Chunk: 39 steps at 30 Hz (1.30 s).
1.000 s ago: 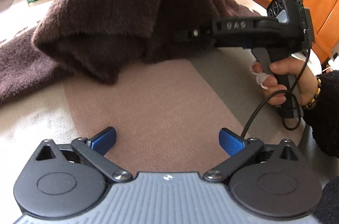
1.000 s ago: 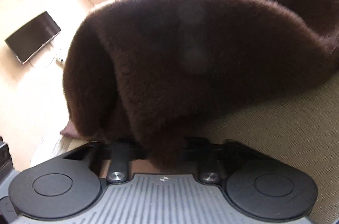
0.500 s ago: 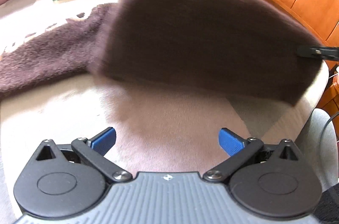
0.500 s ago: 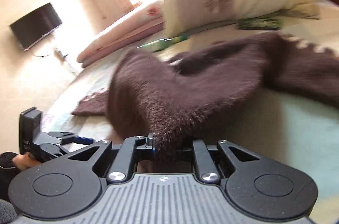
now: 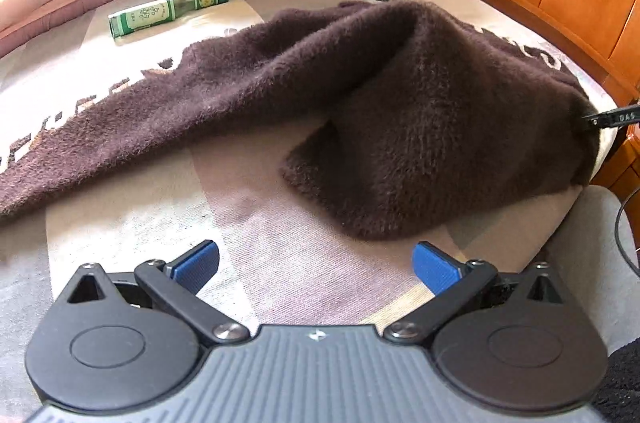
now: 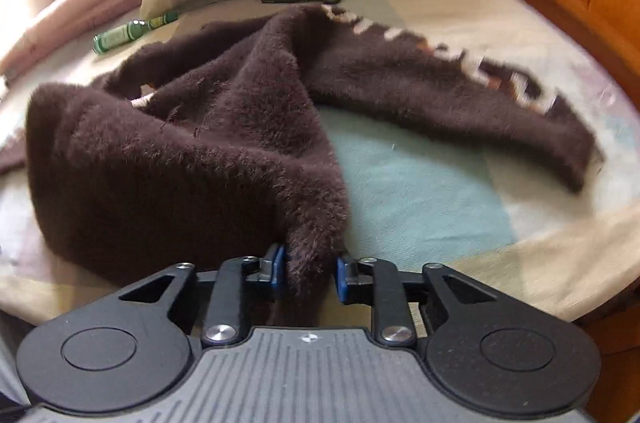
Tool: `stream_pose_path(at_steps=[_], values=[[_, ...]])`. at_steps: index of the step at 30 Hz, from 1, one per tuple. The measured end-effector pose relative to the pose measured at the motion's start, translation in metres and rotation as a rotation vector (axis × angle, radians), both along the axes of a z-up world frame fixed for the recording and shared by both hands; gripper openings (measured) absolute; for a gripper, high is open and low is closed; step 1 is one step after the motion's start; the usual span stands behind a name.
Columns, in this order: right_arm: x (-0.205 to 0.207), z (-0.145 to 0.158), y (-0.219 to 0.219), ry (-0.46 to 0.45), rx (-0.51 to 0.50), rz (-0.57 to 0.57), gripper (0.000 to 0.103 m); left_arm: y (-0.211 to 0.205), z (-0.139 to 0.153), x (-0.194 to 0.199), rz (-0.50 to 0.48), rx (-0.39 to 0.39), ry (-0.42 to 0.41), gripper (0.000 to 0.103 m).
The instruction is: Fold clothes
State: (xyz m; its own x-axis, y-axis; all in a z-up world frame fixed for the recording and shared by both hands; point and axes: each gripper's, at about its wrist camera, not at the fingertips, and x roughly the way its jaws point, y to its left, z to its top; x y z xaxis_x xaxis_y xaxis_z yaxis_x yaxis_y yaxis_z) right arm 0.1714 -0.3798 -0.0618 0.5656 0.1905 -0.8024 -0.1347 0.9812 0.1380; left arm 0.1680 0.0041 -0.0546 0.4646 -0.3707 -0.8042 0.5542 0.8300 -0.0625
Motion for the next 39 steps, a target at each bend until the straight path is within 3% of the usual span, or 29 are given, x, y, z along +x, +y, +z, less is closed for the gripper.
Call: stream_pose_path(at_steps=[4,8,15,22,25,27,29,32,35,39], values=[[-0.011,0.015,0.012,-0.049,-0.059,0.019,0.034,0.0,0.002,0.001,0.005,-0.006,-0.003,0.102],[-0.015,0.023,0.017,-0.082,-0.074,0.026,0.044,0.0,-0.002,0.008,0.0,-0.03,0.011,0.102],[-0.023,0.03,0.015,-0.091,-0.091,0.005,0.044,-0.011,-0.012,0.016,-0.028,-0.057,0.019,0.102],[-0.029,0.044,0.027,-0.153,-0.094,0.028,0.046,-0.015,-0.013,0.035,-0.055,-0.11,-0.031,0.102],[-0.035,0.052,0.037,-0.233,-0.08,0.056,0.046,-0.008,-0.018,0.063,-0.02,-0.21,0.022,0.093],[-0.036,0.055,0.043,-0.257,-0.07,0.085,0.047,-0.004,-0.023,0.084,0.001,-0.271,0.07,0.077],[-0.036,0.058,0.049,-0.281,-0.061,0.114,0.05,-0.004,-0.032,0.103,0.012,-0.298,0.132,0.071],[-0.034,0.057,0.053,-0.29,-0.053,0.127,0.052,-0.006,-0.048,0.125,0.031,-0.289,0.199,0.071],[-0.03,0.053,0.054,-0.284,-0.034,0.132,0.052,-0.003,-0.058,0.138,0.036,-0.34,0.287,0.07],[-0.028,0.049,0.054,-0.285,-0.009,0.135,0.052,-0.007,-0.061,0.139,-0.037,-0.399,0.422,0.07]])
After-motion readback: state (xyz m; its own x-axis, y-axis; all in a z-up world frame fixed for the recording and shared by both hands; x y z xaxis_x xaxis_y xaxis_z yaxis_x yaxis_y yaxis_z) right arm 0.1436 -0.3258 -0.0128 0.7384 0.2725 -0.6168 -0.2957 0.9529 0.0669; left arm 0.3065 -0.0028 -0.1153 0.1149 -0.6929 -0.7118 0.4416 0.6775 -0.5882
